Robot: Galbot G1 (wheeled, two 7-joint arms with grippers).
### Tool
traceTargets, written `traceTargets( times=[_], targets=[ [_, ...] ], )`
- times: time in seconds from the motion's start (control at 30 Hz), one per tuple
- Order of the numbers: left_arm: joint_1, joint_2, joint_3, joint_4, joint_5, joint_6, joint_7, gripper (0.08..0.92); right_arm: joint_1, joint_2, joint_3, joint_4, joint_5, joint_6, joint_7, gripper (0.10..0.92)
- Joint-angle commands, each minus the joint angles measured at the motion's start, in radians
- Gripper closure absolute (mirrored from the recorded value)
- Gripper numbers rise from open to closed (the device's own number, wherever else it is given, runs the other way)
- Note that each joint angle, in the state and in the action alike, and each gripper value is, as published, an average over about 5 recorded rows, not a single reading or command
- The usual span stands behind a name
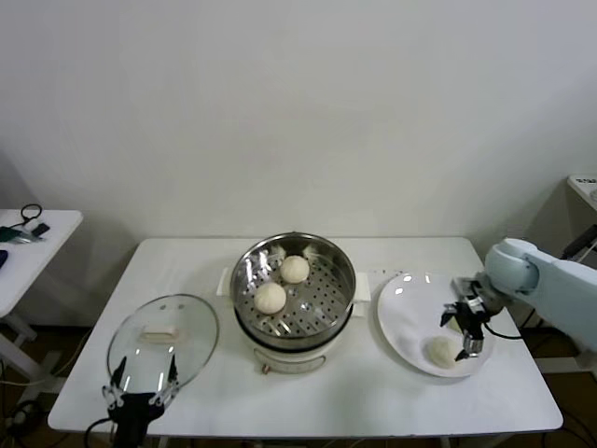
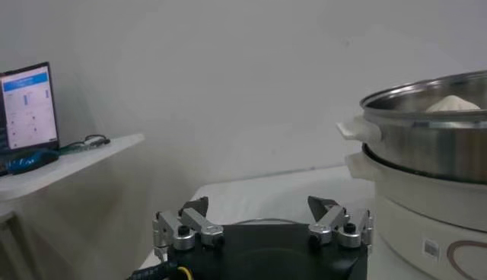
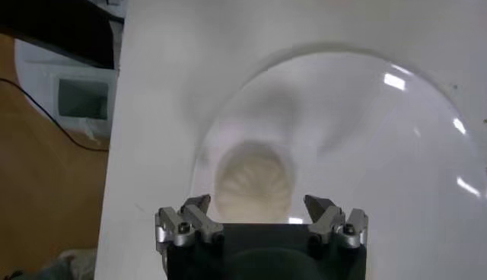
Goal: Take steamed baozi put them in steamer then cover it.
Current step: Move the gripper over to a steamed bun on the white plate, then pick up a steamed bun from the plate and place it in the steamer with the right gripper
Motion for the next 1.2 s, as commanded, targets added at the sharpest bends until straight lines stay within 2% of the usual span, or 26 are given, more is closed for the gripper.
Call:
traceTargets(
  times=[0.03, 0.47, 0.83, 1.07, 1.2],
  targets=[
    [0.001, -0.002, -0.001, 0.005, -0.004, -0.003, 0.0, 0.177, -0.099, 0.031, 0.069, -0.045, -0.058, 0.007, 0.012, 0.203],
    [0.001, -0.004, -0.002, 0.013, -0.004, -0.007, -0.001, 0.177, -0.082, 0.066, 0.046, -0.072, -0.057, 0.011, -0.005, 0.206],
    [-0.002, -0.005, 0.004, 0.018, 0.001, -0.007, -0.003, 0.177, -0.056, 0.071, 0.029, -0.08, -0.058, 0.022, -0.015, 0.313],
    [0.003, -0.005, 0.004, 0.023, 0.0, -0.007, -0.006, 0.177, -0.007, 0.072, -0.002, -0.083, -0.051, 0.059, -0.023, 0.334],
    [0.006, -0.004, 0.004, 0.025, 0.002, -0.007, -0.008, 0.177, 0.101, 0.075, -0.057, -0.082, -0.051, 0.143, -0.046, 0.33]
  ],
)
